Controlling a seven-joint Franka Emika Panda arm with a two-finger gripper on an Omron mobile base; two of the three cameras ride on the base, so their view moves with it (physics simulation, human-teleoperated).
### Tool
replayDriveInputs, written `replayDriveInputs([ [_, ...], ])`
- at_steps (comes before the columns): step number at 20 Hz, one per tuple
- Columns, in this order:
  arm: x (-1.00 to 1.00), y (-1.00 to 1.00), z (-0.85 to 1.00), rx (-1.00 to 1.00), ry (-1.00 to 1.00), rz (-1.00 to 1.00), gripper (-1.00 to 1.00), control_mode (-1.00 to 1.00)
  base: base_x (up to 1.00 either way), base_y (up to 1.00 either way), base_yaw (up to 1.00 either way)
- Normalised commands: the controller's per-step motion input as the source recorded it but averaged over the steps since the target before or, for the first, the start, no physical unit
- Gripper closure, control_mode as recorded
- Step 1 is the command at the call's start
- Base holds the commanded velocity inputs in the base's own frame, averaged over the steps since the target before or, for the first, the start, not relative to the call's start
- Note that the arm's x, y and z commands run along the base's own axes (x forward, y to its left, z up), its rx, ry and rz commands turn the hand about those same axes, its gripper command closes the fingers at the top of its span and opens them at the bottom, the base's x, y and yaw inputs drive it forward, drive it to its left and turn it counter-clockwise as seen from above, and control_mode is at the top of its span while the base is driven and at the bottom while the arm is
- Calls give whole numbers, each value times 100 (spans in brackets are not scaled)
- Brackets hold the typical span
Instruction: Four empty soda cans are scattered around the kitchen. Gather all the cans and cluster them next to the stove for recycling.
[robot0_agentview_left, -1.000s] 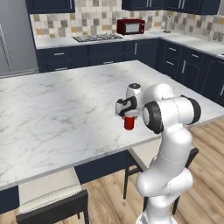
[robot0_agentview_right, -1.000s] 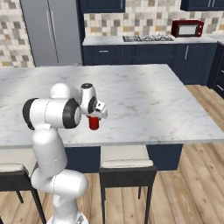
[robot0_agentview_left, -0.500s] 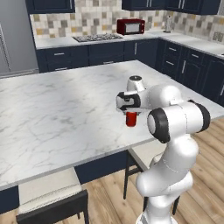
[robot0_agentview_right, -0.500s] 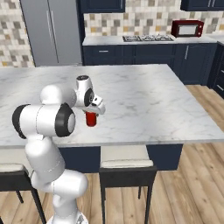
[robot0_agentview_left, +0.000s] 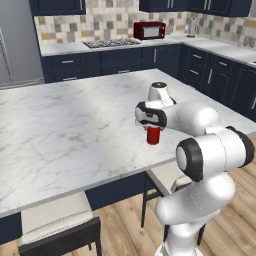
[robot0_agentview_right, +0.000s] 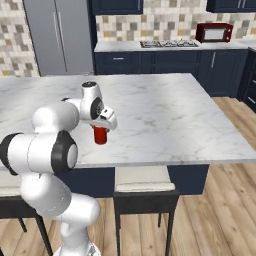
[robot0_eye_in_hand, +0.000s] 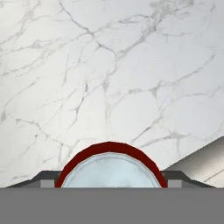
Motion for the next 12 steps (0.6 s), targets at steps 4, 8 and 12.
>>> replayDriveInputs([
  [4, -47, 0, 27, 0, 0, -1, 100, -100, 0, 0, 0],
  [8, -36, 2, 9, -1, 0, -2, 100, -100, 0, 0, 0],
  [12, -2, 0, 0, -1, 0, 0, 100, 100, 0, 0, 0],
])
